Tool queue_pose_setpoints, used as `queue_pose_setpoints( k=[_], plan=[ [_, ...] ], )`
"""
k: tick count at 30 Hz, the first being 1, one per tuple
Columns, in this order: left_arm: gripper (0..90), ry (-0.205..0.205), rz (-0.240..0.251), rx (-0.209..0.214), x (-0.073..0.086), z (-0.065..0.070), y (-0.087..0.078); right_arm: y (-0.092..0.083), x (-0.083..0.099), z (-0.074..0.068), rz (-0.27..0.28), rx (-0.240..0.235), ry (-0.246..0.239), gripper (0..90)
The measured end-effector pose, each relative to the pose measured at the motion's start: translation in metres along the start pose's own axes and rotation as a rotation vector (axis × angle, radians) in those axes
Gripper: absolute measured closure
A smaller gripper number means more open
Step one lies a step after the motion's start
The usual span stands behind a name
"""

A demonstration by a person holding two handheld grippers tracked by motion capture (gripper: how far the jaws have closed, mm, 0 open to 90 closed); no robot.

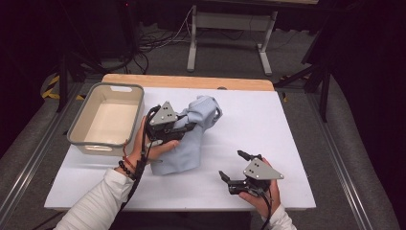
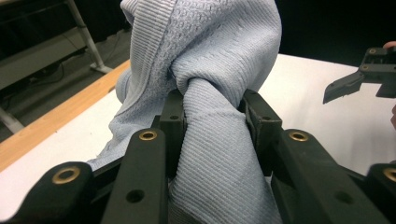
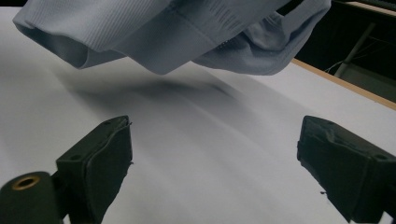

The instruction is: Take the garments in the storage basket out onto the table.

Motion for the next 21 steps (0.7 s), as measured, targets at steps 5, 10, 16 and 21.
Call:
queue_pose_setpoints(
  k=[5, 10, 16, 21],
  plan=[
    [66.0, -0.003, -0.022, 0.008, 0.004, 0.002, 0.01, 0.0, 0.0, 0.0, -0.002, -0.001, -0.001, 11.0],
    [65.6, 0.003, -0.049, 0.01, 0.008, 0.003, 0.019, 0.001, 0.001, 0.0, -0.004, -0.006, -0.001, 10.9],
    [66.7, 0.012, -0.06, 0.02, 0.011, 0.007, 0.025, 0.001, 0.001, -0.001, -0.007, -0.007, -0.003, 10.9],
    [67.1, 0.019, -0.083, 0.036, 0.016, 0.01, 0.031, 0.001, 0.0, -0.001, -0.007, -0.007, -0.004, 10.9]
  ],
)
Point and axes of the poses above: each handheld gripper's, and its own axes: y roughly forward along the jaws, x roughly out of its underside, z roughly to its right, the point moved 1 cm from there along y, roughly forward along the jaws, and after that the axes turned 8 degrees about x, right-handed, at the moved point
